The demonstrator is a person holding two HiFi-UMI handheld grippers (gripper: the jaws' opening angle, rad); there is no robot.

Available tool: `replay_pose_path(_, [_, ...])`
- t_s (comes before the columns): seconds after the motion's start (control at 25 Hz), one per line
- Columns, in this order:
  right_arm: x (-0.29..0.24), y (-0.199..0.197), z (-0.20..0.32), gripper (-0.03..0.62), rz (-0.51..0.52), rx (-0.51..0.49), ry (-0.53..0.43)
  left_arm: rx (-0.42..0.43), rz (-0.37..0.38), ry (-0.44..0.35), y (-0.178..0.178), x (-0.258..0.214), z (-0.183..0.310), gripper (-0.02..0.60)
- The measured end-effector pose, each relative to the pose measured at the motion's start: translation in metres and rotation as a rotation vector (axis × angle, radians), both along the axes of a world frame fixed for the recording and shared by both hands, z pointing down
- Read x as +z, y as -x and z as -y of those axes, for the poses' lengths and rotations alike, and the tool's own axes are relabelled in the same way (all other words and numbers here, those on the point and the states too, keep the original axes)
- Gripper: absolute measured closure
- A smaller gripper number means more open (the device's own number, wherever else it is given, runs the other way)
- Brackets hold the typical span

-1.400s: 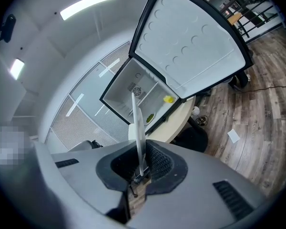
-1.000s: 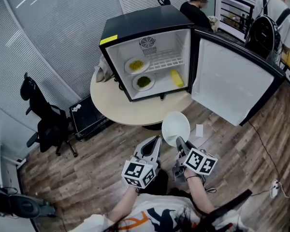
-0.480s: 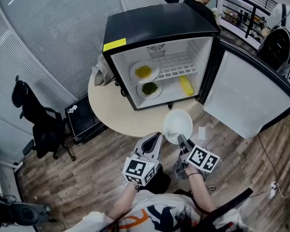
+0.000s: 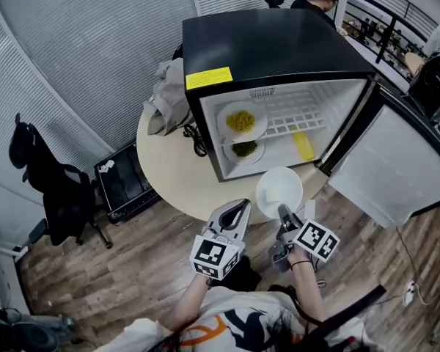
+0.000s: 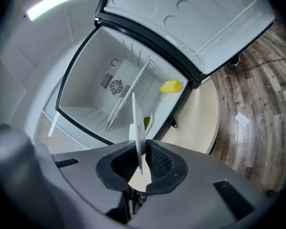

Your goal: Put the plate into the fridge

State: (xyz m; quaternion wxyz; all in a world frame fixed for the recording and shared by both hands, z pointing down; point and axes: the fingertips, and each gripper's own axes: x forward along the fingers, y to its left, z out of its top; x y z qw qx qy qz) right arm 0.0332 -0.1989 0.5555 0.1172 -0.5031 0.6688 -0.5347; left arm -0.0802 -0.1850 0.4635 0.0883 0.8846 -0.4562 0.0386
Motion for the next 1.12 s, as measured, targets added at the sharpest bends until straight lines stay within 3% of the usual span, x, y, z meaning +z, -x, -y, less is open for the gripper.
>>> replay_pose_path(0.36, [-0.004, 0.014, 0.015, 0.563, 0.024, 0.027, 0.021, 0.041, -0.003, 0.007, 0.011, 0.006, 0.022, 0.571])
replay_pose_path(1.12, [0.009, -0.006, 0.08, 0.563, 0.131, 0.023, 0.077, 0.046, 0.046, 0.026, -0.022, 0.012, 0.08, 0.569])
